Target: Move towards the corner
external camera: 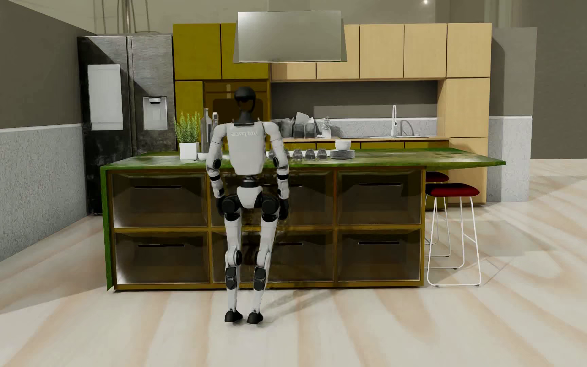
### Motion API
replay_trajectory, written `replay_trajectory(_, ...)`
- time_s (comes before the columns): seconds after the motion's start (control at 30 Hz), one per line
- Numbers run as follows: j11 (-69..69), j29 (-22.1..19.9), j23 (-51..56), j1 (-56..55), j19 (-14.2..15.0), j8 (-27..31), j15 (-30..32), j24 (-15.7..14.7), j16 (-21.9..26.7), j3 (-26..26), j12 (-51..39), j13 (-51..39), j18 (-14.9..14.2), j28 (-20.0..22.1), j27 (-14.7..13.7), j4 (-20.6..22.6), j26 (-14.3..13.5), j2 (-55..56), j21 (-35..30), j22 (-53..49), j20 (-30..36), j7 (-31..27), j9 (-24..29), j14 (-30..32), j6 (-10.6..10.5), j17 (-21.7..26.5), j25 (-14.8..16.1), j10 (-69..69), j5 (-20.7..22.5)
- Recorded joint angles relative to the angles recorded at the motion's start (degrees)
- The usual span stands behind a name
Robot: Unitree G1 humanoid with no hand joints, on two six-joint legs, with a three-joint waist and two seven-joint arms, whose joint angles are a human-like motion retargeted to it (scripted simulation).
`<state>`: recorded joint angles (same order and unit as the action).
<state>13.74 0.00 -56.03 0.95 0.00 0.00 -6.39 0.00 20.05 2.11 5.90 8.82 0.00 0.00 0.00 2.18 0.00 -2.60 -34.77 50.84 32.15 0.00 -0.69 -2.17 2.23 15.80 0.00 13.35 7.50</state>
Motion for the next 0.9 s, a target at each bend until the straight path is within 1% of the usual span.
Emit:
replay_trajectory(0.03,-0.24,0.0,0.19,-0.04,0.0,0.0,-0.07,0.0,0.01,-0.35,-0.44,-0.21,0.0,0.0,0.0,-0.21,0.0,-0.16,0.58,0.18,0.19,0.0,-0.19,-0.17,-0.1,-0.06,0.0,0.04,0.24)
replay_trajectory(0.1,-0.34,0.0,0.58,1.08,0.0,0.0,-0.08,0.0,0.26,0.09,-0.45,-0.64,0.0,0.0,0.0,-0.05,0.0,-0.66,-1.25,0.07,2.12,0.0,-0.11,-0.41,0.2,0.0,0.0,-0.61,0.02)
replay_trajectory(0.17,-0.2,0.0,0.42,0.92,0.0,0.0,-0.08,0.0,-0.14,0.15,-1.18,-1.21,0.0,0.0,0.0,-0.05,0.0,-0.35,-1.2,0.47,3.16,0.0,0.0,-0.59,-0.08,-0.1,0.0,-0.69,0.1)
replay_trajectory(0.2,-0.53,0.0,0.77,1.63,0.0,0.0,-0.01,0.0,-0.2,-0.06,-0.93,-1.08,0.0,0.0,0.0,0.23,0.0,-1.01,-2.27,0.54,3.87,0.0,0.05,-0.72,0.11,0.01,0.0,-0.92,-0.14)
replay_trajectory(0.37,-0.21,0.0,0.55,0.97,0.0,0.0,-0.02,0.0,-0.48,0.06,-0.68,-1.22,0.0,0.0,0.0,0.01,0.0,-0.32,-3.1,0.31,3.91,0.0,-0.14,-0.55,-0.11,-0.12,0.0,-0.73,0.06)
replay_trajectory(0.47,-0.21,0.0,-0.27,0.99,0.0,0.0,-0.13,0.0,-0.47,0.15,-0.72,-0.97,0.0,0.0,0.0,0.04,0.0,-0.37,-2.1,0.69,3.47,0.0,-0.17,-0.5,-0.13,-0.3,0.0,-0.7,-0.02)
replay_trajectory(0.67,-0.99,0.0,-0.46,1.62,0.0,0.0,0.12,0.0,-0.23,0.08,-0.85,-1.04,0.0,0.0,0.0,0.43,0.0,-1.2,-1.91,0.81,3.17,0.0,0.09,-0.68,0.05,-0.37,0.0,-0.9,-0.25)
replay_trajectory(0.9,-0.71,0.0,-0.88,1.27,0.0,0.0,0.12,0.0,-0.73,-0.1,-0.66,-1.13,0.0,0.0,0.0,0.23,0.0,-0.92,-2.21,0.65,3.46,0.0,-0.12,-0.72,-0.28,-0.34,0.0,-0.68,-0.05)
